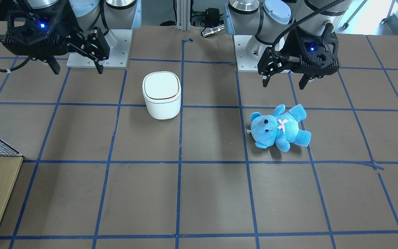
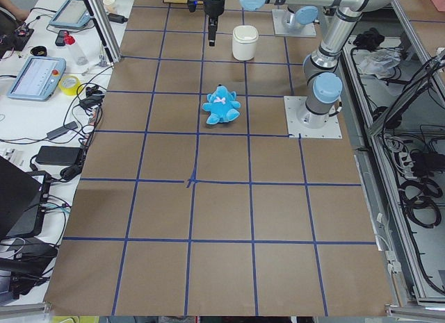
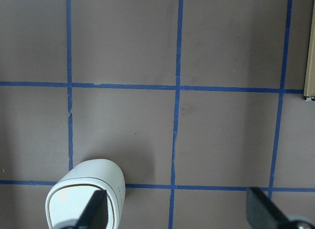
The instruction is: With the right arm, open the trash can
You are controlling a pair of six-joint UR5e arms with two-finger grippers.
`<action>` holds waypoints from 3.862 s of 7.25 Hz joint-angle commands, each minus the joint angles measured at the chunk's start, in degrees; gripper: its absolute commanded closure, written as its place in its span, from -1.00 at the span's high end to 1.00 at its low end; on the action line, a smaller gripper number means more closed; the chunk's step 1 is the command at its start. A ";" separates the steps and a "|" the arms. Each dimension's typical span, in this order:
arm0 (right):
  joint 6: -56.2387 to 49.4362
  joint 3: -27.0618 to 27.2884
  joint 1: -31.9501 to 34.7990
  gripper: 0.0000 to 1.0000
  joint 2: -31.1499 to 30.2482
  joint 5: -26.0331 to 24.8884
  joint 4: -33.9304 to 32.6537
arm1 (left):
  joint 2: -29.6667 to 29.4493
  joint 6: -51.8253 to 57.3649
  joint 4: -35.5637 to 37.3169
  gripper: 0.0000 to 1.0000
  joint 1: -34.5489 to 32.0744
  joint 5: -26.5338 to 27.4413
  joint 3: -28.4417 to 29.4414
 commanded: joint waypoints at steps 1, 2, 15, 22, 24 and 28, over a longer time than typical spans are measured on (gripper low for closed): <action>-0.01 -0.06 0.16 1.00 -0.04 0.01 -0.09 | 0.00 0.00 0.00 1.00 0.00 -0.01 0.00; 0.60 0.12 0.59 1.00 -0.13 0.10 -0.09 | 0.00 0.00 0.00 1.00 0.00 -0.01 0.00; 25.22 21.88 19.84 -0.92 0.13 3.78 -9.40 | 0.00 0.00 0.00 1.00 0.00 -0.01 0.00; 25.04 32.81 20.20 -0.90 1.45 2.82 -20.65 | 0.00 0.00 0.00 1.00 0.00 -0.01 0.00; 24.69 33.34 20.37 -0.89 2.76 2.82 -21.36 | 0.00 0.00 0.00 1.00 0.00 -0.01 0.00; 25.04 24.68 20.11 1.00 -3.81 3.26 -13.60 | 0.00 0.00 0.00 1.00 0.00 -0.01 0.00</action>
